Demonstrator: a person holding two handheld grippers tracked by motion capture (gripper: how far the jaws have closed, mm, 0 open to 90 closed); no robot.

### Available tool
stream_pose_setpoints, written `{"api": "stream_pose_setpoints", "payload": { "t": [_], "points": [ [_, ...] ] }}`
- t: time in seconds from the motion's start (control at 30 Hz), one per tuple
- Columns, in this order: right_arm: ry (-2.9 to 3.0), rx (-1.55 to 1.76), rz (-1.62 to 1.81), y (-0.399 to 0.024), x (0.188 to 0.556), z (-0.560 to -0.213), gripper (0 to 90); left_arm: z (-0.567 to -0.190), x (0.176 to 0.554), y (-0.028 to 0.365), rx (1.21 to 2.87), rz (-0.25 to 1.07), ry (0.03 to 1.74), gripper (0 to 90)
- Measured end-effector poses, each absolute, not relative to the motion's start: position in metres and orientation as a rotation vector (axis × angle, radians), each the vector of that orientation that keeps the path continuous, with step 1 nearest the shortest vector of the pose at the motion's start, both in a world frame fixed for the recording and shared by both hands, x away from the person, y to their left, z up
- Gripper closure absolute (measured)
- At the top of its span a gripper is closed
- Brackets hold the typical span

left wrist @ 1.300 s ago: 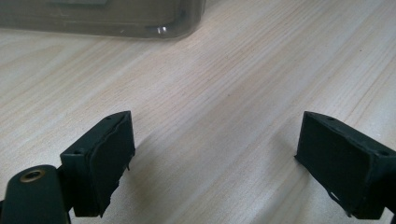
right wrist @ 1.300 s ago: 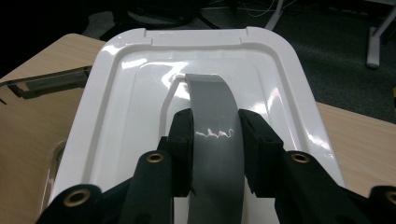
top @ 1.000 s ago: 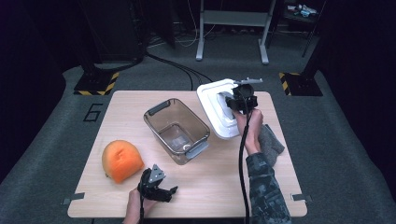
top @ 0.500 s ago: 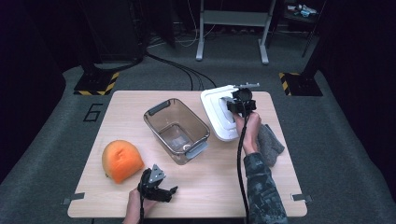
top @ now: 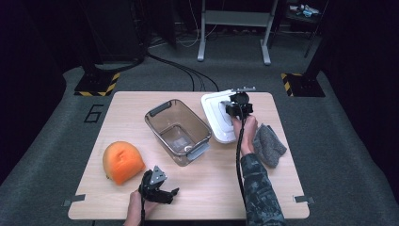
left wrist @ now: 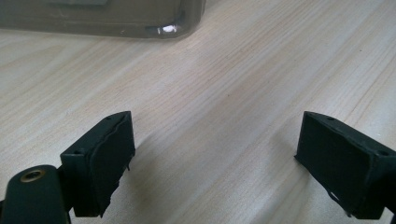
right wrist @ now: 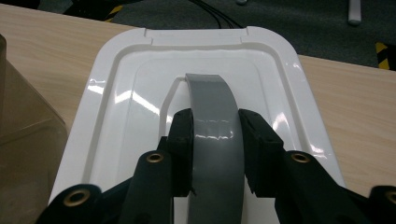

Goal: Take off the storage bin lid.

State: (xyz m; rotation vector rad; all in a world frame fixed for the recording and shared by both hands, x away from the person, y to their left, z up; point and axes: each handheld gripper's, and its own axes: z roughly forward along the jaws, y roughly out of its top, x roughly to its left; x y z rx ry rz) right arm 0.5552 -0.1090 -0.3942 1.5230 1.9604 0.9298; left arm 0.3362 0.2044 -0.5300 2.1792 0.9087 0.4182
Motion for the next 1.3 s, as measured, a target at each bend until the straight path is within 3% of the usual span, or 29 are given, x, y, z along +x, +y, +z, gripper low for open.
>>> {"api": "stream_pose_setpoints", "payload": {
  "t": [1.3],
  "points": [
    [1.933,1.647,0.844,-0.091,0.589,-0.480,66.3,-0.530,0.337,0.205,2.183,0.412,0.905,11.1]
  ]
}}
